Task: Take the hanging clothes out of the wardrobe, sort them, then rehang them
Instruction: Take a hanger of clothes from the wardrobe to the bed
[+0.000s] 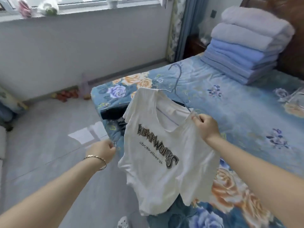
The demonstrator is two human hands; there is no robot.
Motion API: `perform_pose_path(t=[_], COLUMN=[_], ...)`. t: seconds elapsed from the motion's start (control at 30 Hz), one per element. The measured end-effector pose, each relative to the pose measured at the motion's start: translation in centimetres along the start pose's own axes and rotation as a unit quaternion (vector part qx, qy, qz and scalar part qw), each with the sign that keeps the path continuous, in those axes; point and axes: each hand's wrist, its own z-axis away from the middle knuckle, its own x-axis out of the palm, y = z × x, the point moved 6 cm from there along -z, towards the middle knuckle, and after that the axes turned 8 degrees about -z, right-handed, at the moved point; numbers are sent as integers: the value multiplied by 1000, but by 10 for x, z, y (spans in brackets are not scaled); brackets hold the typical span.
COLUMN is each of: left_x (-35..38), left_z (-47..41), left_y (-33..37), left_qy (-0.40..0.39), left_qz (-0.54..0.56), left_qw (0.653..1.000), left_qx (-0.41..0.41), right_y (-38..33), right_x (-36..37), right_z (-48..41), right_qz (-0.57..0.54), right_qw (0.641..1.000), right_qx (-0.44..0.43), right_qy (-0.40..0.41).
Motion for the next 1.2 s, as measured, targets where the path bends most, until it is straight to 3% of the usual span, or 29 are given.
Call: perform_pose_path(t=[0.23, 0.57, 0.7, 0.8, 0.9, 1.0, 1.1, 1.2], left_x=[37, 114, 122, 111, 91, 71, 51, 26], left_z=[-65, -117, -123, -125, -125, -119, -104, -83], left_y=[60, 125, 132, 131, 119, 92, 56, 9], left_qy=[-62, -136, -143, -135, -125, -124, -130, -105], left_qz=[-21, 55, 80, 84, 81, 47, 2, -17], left_qw=[996, 989, 987, 987, 989, 991, 991, 993], left_qx=[60, 27, 0, -8, -15, -25, -33, -58], right_y=[124, 238, 272, 262, 221, 155, 77, -2], right_x=[-16, -43, -50, -20, 39, 111, 180, 227], right_z=[-47, -122, -141, -147, -149, -139, -106, -66], right_qz=[63, 119, 210, 291, 347, 335, 311, 333], right_qw=[985, 970, 915, 898, 896, 887, 848, 805], right_qx=[128, 181, 327, 328, 242, 136, 38, -64], right_qy=[101, 109, 112, 14, -134, -288, -427, -487])
